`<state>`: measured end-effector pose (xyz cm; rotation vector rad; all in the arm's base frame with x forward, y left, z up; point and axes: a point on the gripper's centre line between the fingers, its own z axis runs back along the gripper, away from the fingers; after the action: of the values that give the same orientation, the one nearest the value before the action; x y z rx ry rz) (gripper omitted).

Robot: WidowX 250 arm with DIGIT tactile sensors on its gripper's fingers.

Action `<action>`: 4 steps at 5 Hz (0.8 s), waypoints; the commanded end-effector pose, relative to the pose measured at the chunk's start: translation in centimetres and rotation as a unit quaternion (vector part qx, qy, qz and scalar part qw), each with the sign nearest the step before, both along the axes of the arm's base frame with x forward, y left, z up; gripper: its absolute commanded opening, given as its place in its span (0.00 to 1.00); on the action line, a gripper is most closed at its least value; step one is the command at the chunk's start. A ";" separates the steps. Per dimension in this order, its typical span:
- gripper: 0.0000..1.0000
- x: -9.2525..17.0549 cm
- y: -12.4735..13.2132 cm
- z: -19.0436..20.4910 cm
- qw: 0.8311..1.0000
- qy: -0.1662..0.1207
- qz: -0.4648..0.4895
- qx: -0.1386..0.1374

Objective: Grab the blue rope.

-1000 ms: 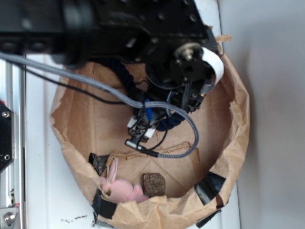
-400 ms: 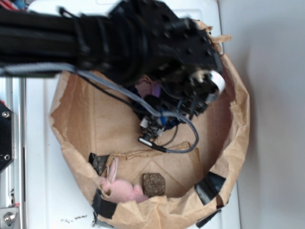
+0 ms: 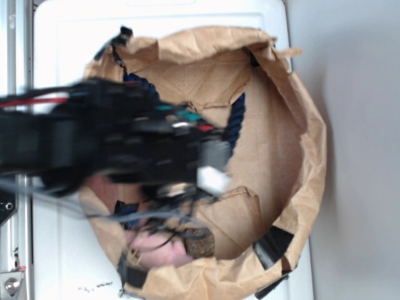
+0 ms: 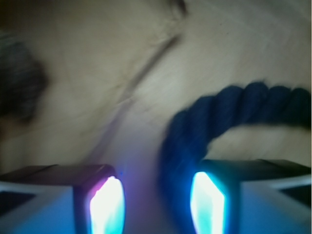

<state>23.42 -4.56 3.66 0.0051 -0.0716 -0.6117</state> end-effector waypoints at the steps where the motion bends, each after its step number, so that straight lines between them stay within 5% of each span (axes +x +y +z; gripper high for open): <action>1: 0.08 -1.7 -0.7 2.9 0.999 -0.024 0.014 -0.032; 2: 1.00 -1.6 -0.2 3.8 0.999 -0.022 0.023 -0.040; 4: 1.00 -0.8 1.6 4.0 0.997 -0.013 0.065 -0.041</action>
<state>22.05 -2.96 6.89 -0.0638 -0.0804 -0.4917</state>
